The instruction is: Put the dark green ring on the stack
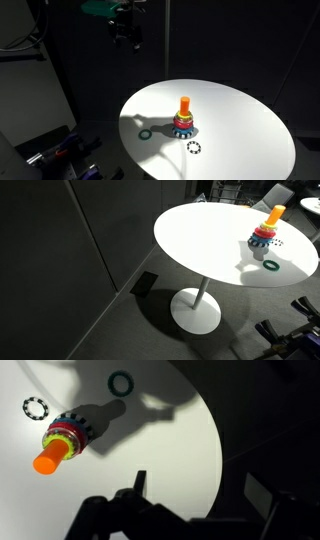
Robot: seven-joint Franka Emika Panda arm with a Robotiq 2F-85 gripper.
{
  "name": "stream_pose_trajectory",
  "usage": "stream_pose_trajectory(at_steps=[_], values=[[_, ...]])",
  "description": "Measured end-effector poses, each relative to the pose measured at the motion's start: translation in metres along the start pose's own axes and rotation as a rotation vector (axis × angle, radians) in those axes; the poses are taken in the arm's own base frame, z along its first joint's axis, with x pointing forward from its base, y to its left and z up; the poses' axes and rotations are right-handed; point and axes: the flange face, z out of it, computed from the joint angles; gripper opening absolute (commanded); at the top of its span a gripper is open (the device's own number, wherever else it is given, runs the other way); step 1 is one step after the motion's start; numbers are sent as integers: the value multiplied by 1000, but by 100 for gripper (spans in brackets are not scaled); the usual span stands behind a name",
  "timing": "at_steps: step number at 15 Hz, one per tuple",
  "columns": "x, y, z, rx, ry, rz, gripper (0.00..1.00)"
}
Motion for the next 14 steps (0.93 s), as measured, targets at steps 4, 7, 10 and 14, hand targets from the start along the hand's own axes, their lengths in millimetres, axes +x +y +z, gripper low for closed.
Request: stream_pose_trajectory(at_steps=[4, 7, 10, 14], values=[[8, 9, 29, -16, -59, 40, 100], [14, 19, 57, -31, -106, 68, 100], [21, 27, 86, -55, -137, 89, 100], [28, 34, 129, -81, -163, 117, 100]])
